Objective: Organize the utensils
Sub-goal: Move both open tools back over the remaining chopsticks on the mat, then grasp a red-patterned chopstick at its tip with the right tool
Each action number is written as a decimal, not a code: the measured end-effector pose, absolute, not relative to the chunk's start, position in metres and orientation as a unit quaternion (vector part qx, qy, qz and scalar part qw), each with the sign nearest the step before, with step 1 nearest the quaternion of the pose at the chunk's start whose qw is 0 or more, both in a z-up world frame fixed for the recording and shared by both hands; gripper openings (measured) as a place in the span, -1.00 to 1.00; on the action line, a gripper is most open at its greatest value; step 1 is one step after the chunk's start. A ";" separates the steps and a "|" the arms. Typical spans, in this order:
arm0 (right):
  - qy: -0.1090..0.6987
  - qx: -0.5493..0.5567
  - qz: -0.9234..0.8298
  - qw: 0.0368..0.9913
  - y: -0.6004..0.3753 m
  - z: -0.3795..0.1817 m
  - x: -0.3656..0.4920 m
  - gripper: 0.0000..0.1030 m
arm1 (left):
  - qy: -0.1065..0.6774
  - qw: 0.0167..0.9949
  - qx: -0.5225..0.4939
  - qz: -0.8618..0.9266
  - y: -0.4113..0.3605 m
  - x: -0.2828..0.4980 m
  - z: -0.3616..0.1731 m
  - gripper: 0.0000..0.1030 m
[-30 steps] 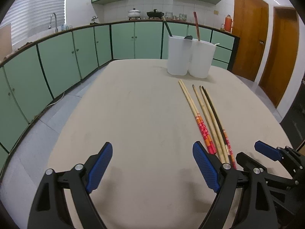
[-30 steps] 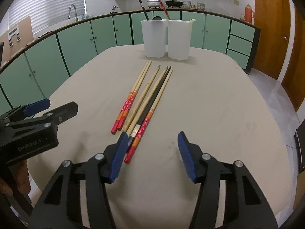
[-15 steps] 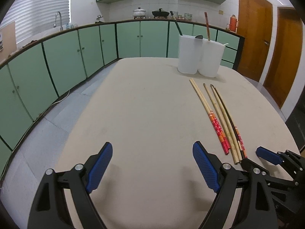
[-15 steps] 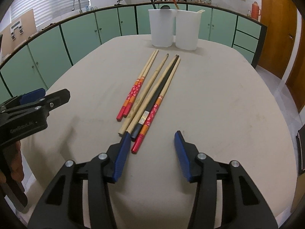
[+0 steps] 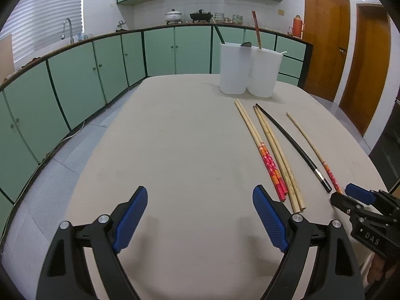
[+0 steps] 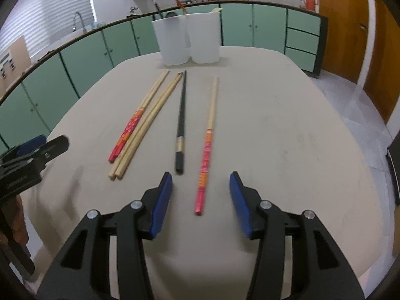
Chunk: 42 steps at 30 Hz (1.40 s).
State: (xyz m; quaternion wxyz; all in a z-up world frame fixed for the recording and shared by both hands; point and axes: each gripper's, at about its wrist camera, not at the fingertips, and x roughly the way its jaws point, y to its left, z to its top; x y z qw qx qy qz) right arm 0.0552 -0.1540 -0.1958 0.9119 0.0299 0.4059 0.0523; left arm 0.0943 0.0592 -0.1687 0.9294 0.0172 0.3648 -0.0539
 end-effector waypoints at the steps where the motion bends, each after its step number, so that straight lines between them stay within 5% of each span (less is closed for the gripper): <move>1: 0.406 0.029 0.052 0.912 -0.154 -0.195 0.054 -0.10 | 0.365 0.929 0.020 -0.055 0.058 0.094 -0.169 0.64; 17: 0.402 0.054 0.043 0.913 -0.169 -0.191 0.043 -0.13 | 0.365 0.929 0.021 -0.062 0.047 0.096 -0.169 0.64; 26: 0.406 0.013 0.045 0.913 -0.150 -0.197 0.037 -0.45 | 0.366 0.928 0.015 -0.060 0.049 0.097 -0.169 0.64; 31: 0.404 0.014 0.048 0.913 -0.150 -0.197 0.041 -0.87 | 0.366 0.929 0.013 -0.063 0.048 0.097 -0.168 0.64; 42: 0.391 0.054 0.013 0.919 -0.175 -0.187 0.061 -0.90 | 0.383 0.919 0.002 -0.094 0.026 0.101 -0.177 0.63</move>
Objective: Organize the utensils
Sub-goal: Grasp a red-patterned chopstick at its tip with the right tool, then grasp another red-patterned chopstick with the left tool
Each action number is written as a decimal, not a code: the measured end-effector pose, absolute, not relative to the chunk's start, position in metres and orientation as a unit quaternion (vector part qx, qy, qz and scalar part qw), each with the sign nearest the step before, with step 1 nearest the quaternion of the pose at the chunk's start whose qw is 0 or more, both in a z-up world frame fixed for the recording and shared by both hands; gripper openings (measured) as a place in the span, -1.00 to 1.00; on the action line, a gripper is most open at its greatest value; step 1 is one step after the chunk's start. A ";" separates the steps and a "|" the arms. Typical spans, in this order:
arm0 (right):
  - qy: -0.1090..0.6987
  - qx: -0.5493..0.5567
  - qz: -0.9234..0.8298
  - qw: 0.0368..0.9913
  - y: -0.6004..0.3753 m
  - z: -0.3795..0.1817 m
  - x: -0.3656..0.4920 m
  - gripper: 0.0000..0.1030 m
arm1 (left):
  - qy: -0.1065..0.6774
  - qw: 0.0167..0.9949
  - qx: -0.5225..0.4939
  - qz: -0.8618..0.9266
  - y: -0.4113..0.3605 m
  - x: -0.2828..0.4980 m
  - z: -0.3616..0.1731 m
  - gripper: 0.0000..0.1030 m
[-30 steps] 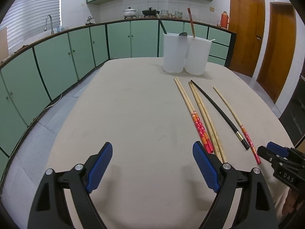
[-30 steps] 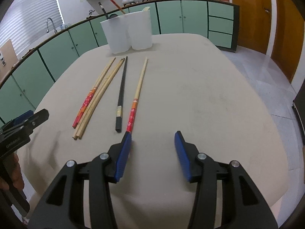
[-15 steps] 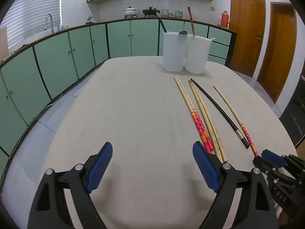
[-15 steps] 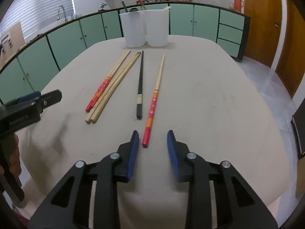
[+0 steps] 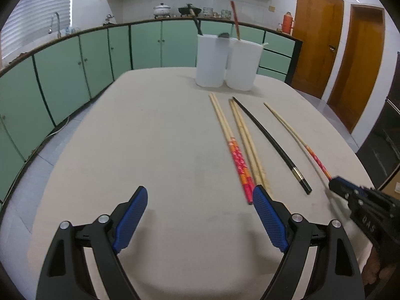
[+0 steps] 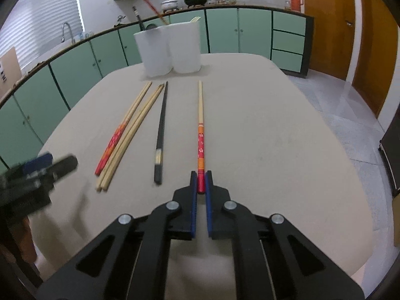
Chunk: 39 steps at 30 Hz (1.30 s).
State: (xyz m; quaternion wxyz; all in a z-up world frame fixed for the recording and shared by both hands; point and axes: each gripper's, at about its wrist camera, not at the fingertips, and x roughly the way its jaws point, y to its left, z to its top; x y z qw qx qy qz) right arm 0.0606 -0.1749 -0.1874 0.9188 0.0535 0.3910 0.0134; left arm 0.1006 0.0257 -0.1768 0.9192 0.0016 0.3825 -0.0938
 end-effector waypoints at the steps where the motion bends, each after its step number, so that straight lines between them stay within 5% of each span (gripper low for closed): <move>1: 0.391 0.054 0.014 0.919 -0.175 -0.188 0.061 -0.90 | 0.385 0.918 0.003 -0.096 0.023 0.102 -0.179 0.62; 12: 0.394 0.059 0.021 0.917 -0.174 -0.193 0.061 -0.90 | 0.408 0.908 0.020 -0.091 0.005 0.114 -0.192 0.51; 16: 0.400 0.060 0.025 0.914 -0.175 -0.198 0.064 -0.90 | 0.406 0.910 0.021 -0.078 0.010 0.115 -0.192 0.22; 20: 0.395 0.055 0.032 0.917 -0.175 -0.200 0.067 -0.85 | 0.408 0.910 0.011 -0.073 0.020 0.116 -0.191 0.17; 23: 0.394 0.064 0.041 0.916 -0.177 -0.199 0.064 -0.73 | 0.405 0.911 0.003 -0.077 0.023 0.115 -0.190 0.17; 27: 0.389 0.078 0.044 0.917 -0.181 -0.198 0.052 -0.28 | 0.400 0.913 -0.012 -0.078 0.025 0.113 -0.190 0.17; 39: 0.373 0.047 0.031 0.926 -0.174 -0.203 0.054 -0.55 | 0.389 0.918 -0.010 -0.076 0.019 0.114 -0.193 0.17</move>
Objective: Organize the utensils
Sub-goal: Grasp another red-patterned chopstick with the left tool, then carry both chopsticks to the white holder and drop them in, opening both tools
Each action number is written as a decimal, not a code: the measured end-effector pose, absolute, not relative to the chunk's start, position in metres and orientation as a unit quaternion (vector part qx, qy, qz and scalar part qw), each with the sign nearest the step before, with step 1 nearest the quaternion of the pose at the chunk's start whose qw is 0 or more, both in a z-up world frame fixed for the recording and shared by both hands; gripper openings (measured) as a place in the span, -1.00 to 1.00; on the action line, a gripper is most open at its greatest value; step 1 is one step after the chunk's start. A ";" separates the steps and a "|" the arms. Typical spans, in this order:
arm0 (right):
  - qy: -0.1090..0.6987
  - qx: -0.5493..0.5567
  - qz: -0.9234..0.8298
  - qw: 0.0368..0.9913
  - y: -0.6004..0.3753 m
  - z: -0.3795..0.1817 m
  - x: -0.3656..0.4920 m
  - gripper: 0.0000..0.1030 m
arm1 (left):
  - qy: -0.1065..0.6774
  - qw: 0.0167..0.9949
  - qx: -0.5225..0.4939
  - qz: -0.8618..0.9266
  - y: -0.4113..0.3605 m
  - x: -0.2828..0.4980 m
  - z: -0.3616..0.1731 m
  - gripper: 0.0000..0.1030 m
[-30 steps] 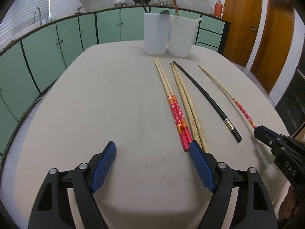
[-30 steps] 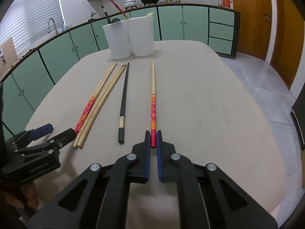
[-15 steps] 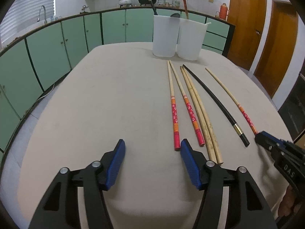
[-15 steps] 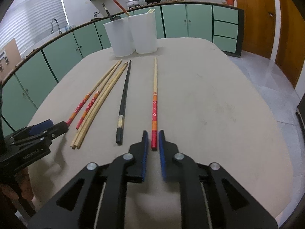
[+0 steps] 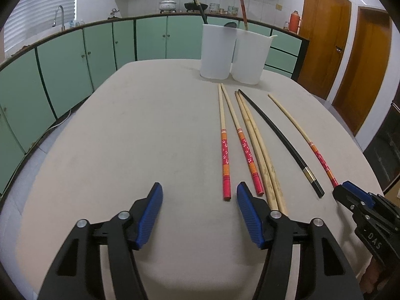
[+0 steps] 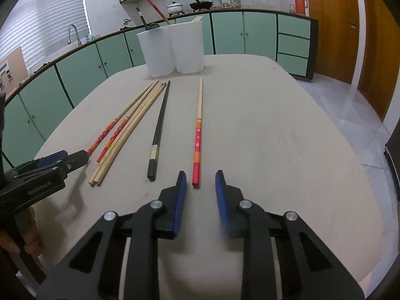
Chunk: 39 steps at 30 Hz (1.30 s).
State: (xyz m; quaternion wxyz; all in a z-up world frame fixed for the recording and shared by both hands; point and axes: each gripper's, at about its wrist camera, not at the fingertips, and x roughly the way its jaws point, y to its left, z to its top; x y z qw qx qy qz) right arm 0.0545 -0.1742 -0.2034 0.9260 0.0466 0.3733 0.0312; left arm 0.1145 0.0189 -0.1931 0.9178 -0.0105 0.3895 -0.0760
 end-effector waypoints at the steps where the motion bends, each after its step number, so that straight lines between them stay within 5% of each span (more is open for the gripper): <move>1: 0.371 0.041 0.030 0.927 -0.173 -0.204 0.056 -0.55 | 0.389 0.918 -0.009 -0.079 0.017 0.115 -0.194 0.17; 5: 0.358 0.014 0.024 0.933 -0.167 -0.207 0.060 -0.58 | 0.387 0.919 -0.002 -0.081 0.014 0.115 -0.194 0.16; 18: 0.356 0.032 0.027 0.934 -0.176 -0.207 0.066 -0.90 | 0.378 0.920 0.018 -0.098 0.000 0.115 -0.195 -0.88; 39: 0.311 0.045 0.053 0.948 -0.197 -0.105 0.069 -0.90 | 0.256 0.960 0.001 -0.114 0.009 0.112 -0.076 -0.89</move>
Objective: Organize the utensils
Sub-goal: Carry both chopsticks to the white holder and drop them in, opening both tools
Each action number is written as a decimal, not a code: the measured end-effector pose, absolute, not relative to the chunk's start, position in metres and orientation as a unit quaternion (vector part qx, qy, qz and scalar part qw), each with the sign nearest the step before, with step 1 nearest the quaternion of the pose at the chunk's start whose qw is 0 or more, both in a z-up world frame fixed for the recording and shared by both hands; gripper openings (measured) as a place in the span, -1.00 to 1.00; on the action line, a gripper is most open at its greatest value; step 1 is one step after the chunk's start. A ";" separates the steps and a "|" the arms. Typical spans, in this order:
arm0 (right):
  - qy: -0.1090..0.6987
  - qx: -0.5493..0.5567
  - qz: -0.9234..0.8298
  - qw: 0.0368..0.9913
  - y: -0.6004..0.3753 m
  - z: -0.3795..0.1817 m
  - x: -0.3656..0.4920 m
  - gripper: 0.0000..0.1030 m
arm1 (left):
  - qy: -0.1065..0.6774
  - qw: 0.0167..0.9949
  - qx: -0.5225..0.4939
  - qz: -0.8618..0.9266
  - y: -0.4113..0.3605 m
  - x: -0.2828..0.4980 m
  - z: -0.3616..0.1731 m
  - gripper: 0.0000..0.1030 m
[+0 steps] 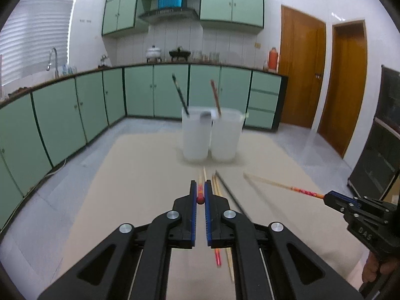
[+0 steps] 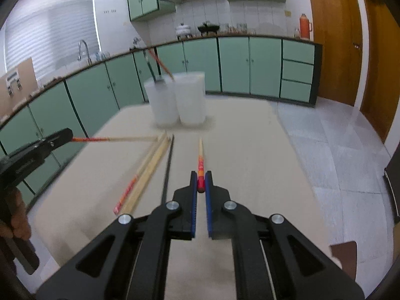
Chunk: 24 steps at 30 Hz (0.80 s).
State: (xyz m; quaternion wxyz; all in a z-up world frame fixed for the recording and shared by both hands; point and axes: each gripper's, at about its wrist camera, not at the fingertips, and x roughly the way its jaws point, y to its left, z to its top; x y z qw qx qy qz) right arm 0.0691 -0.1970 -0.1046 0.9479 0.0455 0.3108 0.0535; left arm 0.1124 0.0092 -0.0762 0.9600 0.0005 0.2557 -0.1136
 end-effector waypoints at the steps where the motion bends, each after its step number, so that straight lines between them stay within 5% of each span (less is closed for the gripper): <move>1: 0.305 0.051 0.056 0.949 -0.200 -0.097 0.071 -0.90 | 0.251 0.961 -0.003 -0.115 0.010 0.115 -0.070 -0.89; 24: 0.298 0.054 0.112 0.946 -0.226 0.010 0.167 -0.90 | 0.239 0.960 -0.011 -0.145 0.007 0.181 0.002 -0.89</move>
